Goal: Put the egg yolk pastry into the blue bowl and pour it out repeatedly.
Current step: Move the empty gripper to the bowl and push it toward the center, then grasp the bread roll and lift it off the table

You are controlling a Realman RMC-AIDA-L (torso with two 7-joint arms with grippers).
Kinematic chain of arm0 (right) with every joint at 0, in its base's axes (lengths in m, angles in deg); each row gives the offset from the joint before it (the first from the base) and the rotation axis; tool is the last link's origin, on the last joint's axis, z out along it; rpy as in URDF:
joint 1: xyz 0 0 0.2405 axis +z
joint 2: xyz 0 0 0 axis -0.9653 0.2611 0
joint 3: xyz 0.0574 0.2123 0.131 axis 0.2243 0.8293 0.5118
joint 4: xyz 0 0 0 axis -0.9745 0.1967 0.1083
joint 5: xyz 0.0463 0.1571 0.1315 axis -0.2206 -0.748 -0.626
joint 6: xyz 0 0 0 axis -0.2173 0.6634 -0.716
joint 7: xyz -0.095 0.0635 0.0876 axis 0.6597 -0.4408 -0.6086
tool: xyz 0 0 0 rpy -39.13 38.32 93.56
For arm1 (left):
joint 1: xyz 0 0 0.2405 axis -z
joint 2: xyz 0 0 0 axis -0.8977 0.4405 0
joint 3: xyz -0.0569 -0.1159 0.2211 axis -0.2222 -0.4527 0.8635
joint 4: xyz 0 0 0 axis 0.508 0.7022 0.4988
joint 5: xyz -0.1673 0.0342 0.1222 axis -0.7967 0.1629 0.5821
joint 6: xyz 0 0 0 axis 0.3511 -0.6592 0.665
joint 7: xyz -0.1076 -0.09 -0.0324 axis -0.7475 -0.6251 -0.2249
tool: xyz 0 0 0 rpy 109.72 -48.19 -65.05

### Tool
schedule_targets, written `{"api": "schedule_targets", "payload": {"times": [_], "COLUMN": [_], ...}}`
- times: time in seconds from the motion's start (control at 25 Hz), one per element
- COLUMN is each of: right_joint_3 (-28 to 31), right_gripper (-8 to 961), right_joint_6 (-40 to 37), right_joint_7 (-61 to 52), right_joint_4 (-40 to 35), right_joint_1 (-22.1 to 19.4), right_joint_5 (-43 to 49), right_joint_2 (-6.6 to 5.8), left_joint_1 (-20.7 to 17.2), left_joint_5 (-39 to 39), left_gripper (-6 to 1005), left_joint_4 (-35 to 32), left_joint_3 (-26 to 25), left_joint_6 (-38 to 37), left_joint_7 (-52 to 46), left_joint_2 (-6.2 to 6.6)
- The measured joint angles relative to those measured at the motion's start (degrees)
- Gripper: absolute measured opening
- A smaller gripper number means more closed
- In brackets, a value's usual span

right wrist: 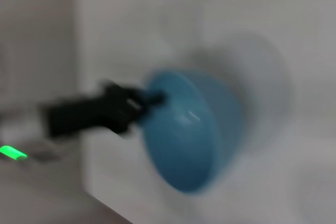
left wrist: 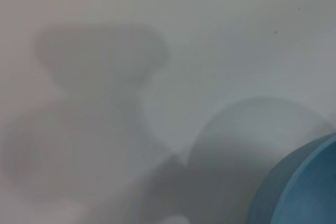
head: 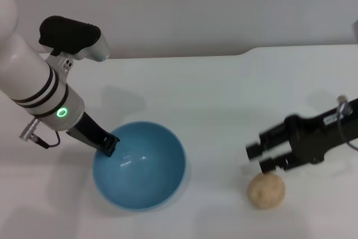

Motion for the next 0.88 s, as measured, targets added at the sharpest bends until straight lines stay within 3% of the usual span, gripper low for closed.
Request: {"api": "schedule_targets", "payload": {"times": [0.16,0.32,0.44,0.72,0.88], "right_joint_3": [-5.69,-9.56,-12.78,-16.49,-19.46], "right_gripper": [467,466,467,466,466], "right_joint_6": [-0.15,-0.20,-1.31,-1.44,1.62], "right_joint_7": [-1.70,-4.13,-6.69,-8.25,-8.24], "right_joint_4": [-0.77,-4.49,-7.02,-8.72,-10.52], "right_joint_1": [4.49,7.46,9.00,9.66,8.80], "right_joint_5": [9.04,19.57,25.69,29.27,30.37], "right_joint_2": [0.65,2.99,4.02,4.73,6.21], "left_joint_1": [0.12,0.17,0.17,-0.05,-0.43], "left_joint_5": [-0.04,-0.30,-0.40,-0.46,-1.14], "left_gripper": [-2,-2,-2,-2,-2], "left_joint_4": [0.15,0.19,0.22,0.31,0.33], "left_joint_3": [0.11,0.02,-0.17,0.11,-0.24], "left_joint_6": [0.14,0.72,1.14,2.23,2.90], "left_joint_7": [0.12,0.20,0.25,0.82,0.90], "left_joint_2": [-0.02,-0.01,-0.02,-0.08,-0.14]}}
